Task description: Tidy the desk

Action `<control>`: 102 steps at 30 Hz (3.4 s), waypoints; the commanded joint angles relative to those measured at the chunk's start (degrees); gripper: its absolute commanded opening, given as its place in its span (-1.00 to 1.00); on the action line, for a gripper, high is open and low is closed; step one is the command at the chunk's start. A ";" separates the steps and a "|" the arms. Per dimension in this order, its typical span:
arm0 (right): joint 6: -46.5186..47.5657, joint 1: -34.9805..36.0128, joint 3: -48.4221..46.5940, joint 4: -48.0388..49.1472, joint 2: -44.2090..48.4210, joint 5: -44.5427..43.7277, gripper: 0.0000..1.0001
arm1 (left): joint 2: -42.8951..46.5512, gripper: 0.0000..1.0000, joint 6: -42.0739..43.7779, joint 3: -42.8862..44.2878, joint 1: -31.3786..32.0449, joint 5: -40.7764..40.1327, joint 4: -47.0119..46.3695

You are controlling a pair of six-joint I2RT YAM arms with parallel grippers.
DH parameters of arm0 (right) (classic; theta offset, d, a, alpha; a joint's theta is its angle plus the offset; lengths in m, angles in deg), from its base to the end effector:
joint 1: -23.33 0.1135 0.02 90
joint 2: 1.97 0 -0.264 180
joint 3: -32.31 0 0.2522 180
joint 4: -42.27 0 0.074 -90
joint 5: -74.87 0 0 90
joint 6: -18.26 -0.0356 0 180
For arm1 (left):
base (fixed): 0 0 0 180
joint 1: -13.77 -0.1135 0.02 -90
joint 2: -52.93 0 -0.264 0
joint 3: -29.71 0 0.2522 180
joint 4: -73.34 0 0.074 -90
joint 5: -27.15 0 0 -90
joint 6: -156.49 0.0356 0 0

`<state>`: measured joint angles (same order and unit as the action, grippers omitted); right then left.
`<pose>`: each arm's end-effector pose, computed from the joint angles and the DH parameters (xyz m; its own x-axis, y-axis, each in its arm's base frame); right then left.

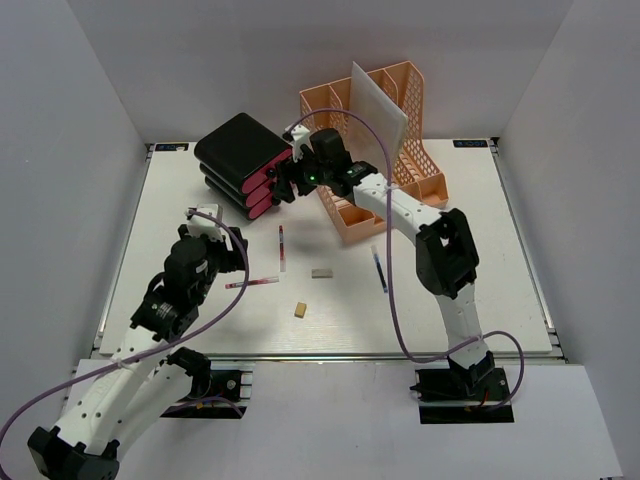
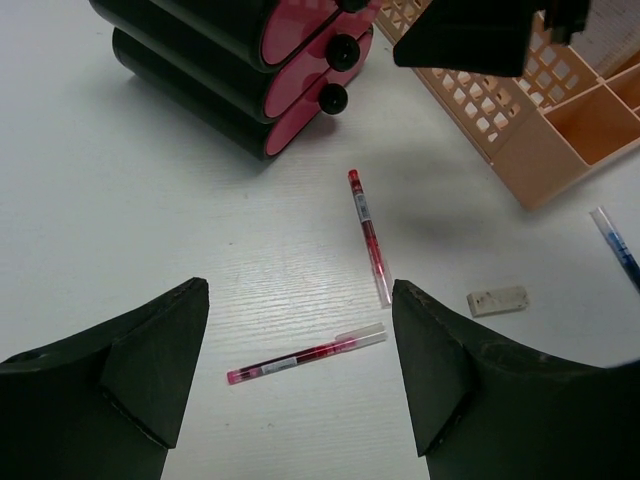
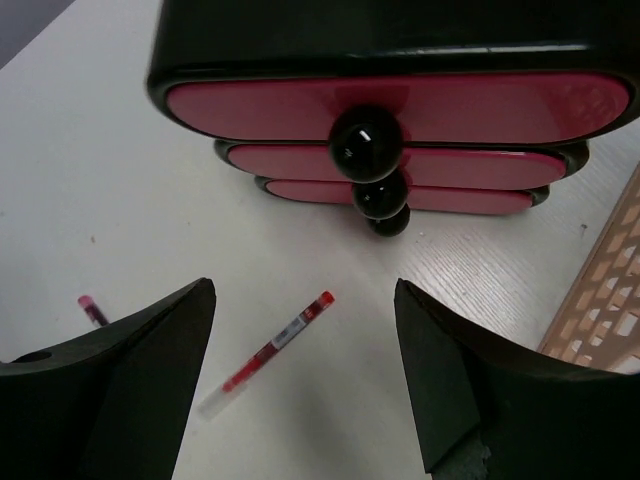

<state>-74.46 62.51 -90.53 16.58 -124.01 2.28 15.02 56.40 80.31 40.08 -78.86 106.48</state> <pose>0.3887 0.3306 0.2954 -0.3645 -0.2386 -0.9001 -0.7968 0.5802 0.1688 0.1470 -0.0617 0.2933 -0.3424 -0.0186 -0.9394 0.1365 0.9882 -0.0693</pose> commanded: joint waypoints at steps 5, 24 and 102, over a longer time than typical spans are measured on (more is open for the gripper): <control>-3.00 0.02 -3.08 13.22 -6.10 -0.45 0.52 | 0.91 0.67 0.86 -0.45 -0.29 -1.92 -0.22; -4.13 -1.03 -4.04 25.37 -13.93 -3.69 0.35 | -0.32 0.68 1.39 -0.54 -0.29 -1.74 -0.39; 14.39 -6.57 52.47 0.61 53.03 7.71 -1.00 | -11.04 -0.22 -23.39 -1.07 1.02 21.54 -2.59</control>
<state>-64.74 57.65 -40.46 22.35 -74.74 6.19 4.37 39.96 79.16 40.23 -62.76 103.75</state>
